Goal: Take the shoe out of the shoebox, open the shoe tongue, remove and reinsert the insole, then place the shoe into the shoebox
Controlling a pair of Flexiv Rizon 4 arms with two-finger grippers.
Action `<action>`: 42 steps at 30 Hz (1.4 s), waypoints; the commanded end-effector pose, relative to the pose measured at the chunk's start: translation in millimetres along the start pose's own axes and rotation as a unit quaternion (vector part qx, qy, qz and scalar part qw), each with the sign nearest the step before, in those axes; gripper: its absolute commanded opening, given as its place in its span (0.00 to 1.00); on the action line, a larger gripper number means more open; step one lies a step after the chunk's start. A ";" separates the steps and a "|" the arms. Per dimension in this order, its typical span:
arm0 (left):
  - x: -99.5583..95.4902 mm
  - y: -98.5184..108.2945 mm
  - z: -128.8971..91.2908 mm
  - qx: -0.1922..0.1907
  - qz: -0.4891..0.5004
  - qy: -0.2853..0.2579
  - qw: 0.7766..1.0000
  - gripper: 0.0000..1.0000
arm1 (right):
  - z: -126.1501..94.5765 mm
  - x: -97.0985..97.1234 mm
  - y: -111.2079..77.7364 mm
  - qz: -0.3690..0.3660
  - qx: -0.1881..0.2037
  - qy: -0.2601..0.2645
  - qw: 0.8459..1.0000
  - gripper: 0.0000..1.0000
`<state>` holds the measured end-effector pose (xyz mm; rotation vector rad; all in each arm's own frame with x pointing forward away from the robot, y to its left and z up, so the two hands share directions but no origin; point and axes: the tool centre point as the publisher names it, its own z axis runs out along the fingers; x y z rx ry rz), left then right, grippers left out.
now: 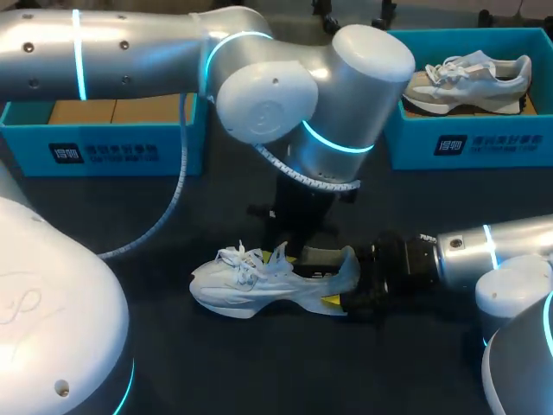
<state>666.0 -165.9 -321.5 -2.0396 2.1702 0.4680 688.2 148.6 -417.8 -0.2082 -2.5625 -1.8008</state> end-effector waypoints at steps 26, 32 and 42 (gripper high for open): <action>-87.6 9.6 24.5 0.025 -0.018 0.281 0.959 0.00 | 2.4 -1.7 -1.7 0.000 0.001 0.000 1.000 0.00; -92.0 8.4 44.8 0.015 -0.025 0.276 0.961 0.00 | 2.4 -1.7 -1.7 0.000 0.001 0.000 1.000 0.00; -88.3 5.1 78.0 -0.011 -0.027 0.239 0.971 0.02 | 2.4 -1.7 -1.7 0.000 0.001 0.000 1.000 0.00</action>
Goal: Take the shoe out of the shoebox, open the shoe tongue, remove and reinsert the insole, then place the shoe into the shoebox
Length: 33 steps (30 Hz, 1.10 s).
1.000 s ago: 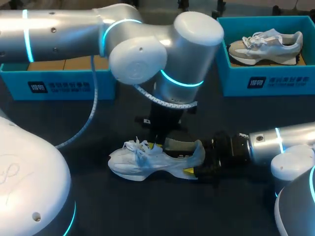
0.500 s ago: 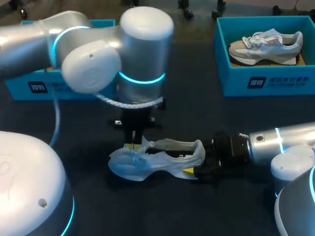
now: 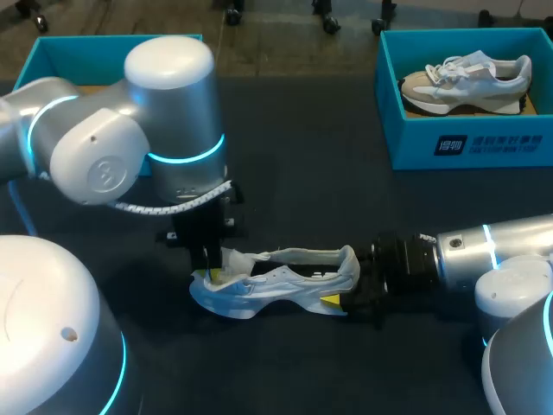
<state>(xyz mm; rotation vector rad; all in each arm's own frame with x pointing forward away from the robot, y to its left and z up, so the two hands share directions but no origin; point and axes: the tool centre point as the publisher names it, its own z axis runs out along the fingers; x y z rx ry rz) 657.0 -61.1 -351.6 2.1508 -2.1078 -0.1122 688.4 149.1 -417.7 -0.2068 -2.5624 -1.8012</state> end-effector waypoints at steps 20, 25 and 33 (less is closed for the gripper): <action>-11.3 -9.0 -27.1 0.018 0.038 0.059 0.997 0.76 | 2.0 -1.6 -2.1 0.001 0.001 0.000 1.000 0.00; -0.7 -14.3 -48.0 0.035 0.055 0.051 0.997 0.77 | 2.0 -1.6 -2.1 0.001 0.001 0.000 1.000 0.00; 22.8 -16.8 -83.2 0.056 0.106 0.047 0.992 0.72 | 2.0 -1.6 -2.1 0.001 0.001 0.000 1.000 0.00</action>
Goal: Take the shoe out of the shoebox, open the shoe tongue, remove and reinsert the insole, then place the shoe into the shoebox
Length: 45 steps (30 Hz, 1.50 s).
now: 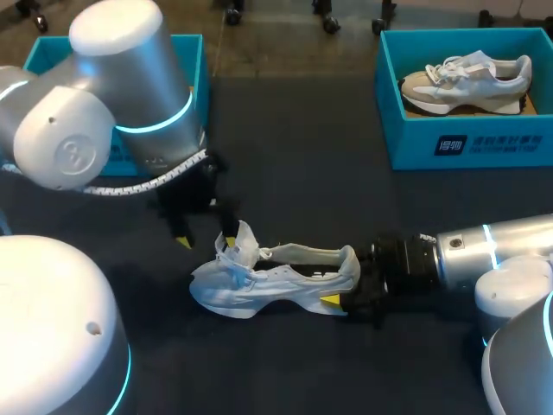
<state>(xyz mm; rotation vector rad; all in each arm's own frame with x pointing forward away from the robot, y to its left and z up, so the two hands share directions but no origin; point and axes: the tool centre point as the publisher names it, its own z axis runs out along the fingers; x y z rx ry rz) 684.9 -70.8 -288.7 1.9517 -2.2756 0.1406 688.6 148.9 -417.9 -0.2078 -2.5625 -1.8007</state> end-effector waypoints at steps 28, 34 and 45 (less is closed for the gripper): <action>81.6 -7.3 -60.7 -0.090 0.471 -0.014 0.877 0.00 | 2.1 -1.4 -1.8 0.000 0.001 0.000 1.000 0.00; 80.6 -2.8 -54.1 -0.097 0.549 0.000 0.830 0.00 | 2.1 -1.4 -1.8 0.000 0.001 0.000 1.000 0.00; 88.7 -3.2 -41.4 -0.143 0.695 0.055 0.702 0.00 | 2.1 -1.4 -1.8 0.000 0.001 0.000 1.000 0.00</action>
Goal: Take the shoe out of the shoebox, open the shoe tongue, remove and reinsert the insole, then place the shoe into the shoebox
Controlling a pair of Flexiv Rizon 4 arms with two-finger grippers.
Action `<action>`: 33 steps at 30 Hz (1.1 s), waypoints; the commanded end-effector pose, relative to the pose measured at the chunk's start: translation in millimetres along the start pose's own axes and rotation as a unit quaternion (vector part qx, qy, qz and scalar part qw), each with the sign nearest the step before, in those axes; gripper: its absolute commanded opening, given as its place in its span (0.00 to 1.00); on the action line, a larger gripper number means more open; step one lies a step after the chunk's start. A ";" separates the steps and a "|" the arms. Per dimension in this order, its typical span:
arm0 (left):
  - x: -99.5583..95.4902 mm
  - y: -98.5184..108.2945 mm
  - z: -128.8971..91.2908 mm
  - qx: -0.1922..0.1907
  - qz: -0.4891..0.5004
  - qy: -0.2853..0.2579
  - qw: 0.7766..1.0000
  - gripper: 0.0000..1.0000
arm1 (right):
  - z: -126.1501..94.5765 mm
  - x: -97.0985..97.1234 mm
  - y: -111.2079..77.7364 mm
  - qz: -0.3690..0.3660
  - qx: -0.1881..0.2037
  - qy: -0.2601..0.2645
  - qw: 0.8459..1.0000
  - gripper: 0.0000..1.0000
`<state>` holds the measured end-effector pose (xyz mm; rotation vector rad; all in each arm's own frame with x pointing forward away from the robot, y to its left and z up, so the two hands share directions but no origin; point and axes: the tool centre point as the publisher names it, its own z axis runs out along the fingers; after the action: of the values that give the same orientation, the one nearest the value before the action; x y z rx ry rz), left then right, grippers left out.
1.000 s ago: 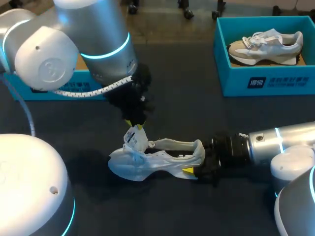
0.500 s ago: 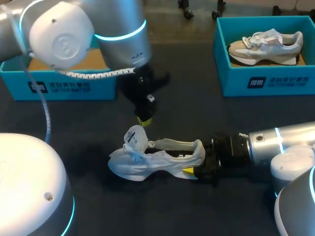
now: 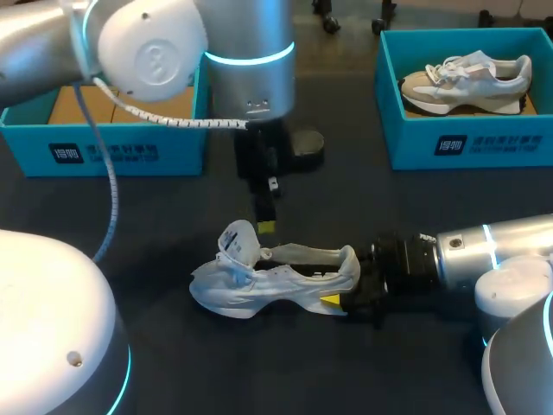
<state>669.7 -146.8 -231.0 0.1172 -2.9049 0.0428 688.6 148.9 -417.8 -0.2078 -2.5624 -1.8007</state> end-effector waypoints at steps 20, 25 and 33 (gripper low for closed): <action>-4.4 -36.2 32.4 -0.008 0.247 0.074 0.966 0.00 | 2.1 -1.4 -1.8 0.000 0.001 0.000 1.000 0.00; -13.4 -55.7 57.0 0.016 0.241 0.069 0.968 0.00 | 2.1 -1.4 -1.8 0.000 0.001 0.000 1.000 0.00; -18.4 -62.3 72.8 0.031 0.224 0.055 0.973 0.00 | 2.1 -1.4 -1.8 0.000 0.001 0.000 1.000 0.00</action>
<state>675.6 -211.2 -303.0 -0.5118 -2.7580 0.2039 688.6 148.9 -417.8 -0.2076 -2.5623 -1.8007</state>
